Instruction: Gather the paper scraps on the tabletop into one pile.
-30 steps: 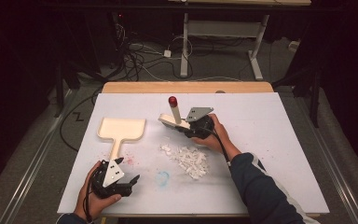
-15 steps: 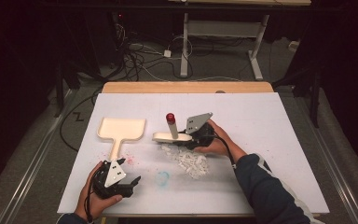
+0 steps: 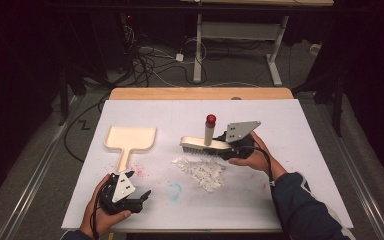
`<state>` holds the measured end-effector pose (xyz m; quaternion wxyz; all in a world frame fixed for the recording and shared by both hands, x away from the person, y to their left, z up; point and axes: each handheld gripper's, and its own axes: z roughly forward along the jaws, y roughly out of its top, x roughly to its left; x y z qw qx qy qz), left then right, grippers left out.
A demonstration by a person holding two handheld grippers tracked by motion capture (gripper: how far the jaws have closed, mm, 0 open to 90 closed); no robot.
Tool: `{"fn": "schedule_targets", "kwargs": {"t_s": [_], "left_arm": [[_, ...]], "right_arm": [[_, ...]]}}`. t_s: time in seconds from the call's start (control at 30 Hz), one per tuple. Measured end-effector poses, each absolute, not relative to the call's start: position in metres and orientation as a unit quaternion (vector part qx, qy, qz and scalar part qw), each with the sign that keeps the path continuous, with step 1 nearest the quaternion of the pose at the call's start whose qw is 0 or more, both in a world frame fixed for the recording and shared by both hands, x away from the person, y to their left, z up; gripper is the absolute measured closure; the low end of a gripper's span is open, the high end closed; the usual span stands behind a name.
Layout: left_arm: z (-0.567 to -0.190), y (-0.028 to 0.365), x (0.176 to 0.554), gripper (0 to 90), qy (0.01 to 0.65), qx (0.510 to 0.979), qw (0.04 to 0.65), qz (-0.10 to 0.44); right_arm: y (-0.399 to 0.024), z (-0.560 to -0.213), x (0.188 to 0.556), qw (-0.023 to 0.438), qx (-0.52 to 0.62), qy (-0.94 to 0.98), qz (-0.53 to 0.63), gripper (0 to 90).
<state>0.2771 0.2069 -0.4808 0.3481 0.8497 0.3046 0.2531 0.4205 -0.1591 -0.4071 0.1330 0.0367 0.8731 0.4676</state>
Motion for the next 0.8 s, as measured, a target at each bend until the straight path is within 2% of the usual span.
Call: {"fn": "schedule_targets", "kwargs": {"t_s": [0.23, 0.3, 0.53, 0.8], "left_arm": [[-0.48, 0.205, 0.276, 17.8, 0.306, 0.85, 0.349, 0.25], [-0.481, 0.205, 0.277, 17.8, 0.306, 0.851, 0.347, 0.25], [-0.479, 0.203, 0.275, 17.8, 0.301, 0.851, 0.347, 0.253], [-0.479, 0.203, 0.275, 17.8, 0.3, 0.852, 0.347, 0.253]], "right_arm": [[-0.182, -0.396, 0.398, 0.179, 0.086, 0.876, 0.439, 67.1], [-0.196, -0.393, 0.387, 0.165, 0.078, 0.877, 0.445, 67.0], [-0.235, -0.387, 0.355, 0.172, 0.126, 0.877, 0.43, 67.3], [-0.253, -0.405, 0.33, 0.198, 0.199, 0.889, 0.361, 67.4]]}}
